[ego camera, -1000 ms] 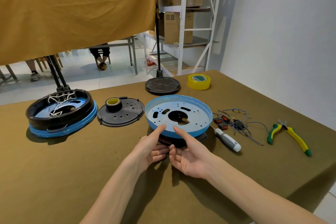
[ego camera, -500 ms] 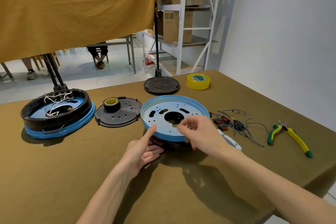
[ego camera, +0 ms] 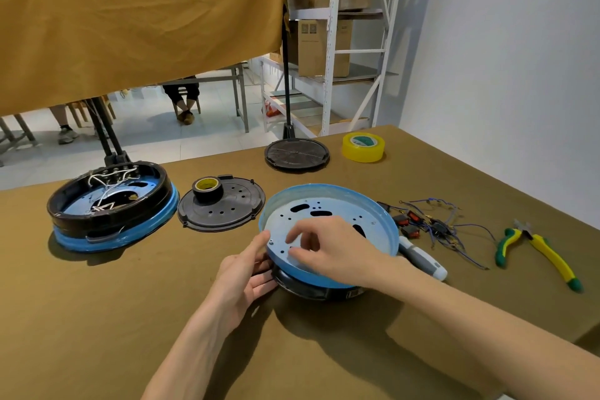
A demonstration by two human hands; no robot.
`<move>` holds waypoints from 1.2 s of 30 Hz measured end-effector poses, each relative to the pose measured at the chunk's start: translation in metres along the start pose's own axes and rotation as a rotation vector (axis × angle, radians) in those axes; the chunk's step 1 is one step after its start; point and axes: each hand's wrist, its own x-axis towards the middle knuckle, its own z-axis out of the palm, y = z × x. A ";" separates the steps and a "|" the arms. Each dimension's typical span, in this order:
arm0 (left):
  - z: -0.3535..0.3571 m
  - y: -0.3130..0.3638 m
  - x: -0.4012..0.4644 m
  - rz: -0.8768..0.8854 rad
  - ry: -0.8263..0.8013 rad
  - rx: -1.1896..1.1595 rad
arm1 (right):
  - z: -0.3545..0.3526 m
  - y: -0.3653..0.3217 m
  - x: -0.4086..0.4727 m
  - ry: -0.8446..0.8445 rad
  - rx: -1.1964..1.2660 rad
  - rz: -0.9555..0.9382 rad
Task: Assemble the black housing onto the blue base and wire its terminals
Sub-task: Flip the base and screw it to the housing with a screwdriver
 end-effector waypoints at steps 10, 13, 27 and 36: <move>-0.006 -0.015 0.004 0.058 0.022 -0.067 | 0.014 -0.007 0.049 -0.087 -0.147 -0.089; -0.006 -0.017 0.006 0.061 0.027 -0.069 | 0.011 -0.010 0.052 -0.096 -0.193 -0.073; -0.005 -0.017 0.003 0.119 0.015 -0.028 | 0.000 -0.003 0.033 0.057 -0.119 0.016; 0.000 -0.020 -0.003 0.227 0.074 0.032 | -0.047 0.067 -0.054 0.485 -0.295 0.512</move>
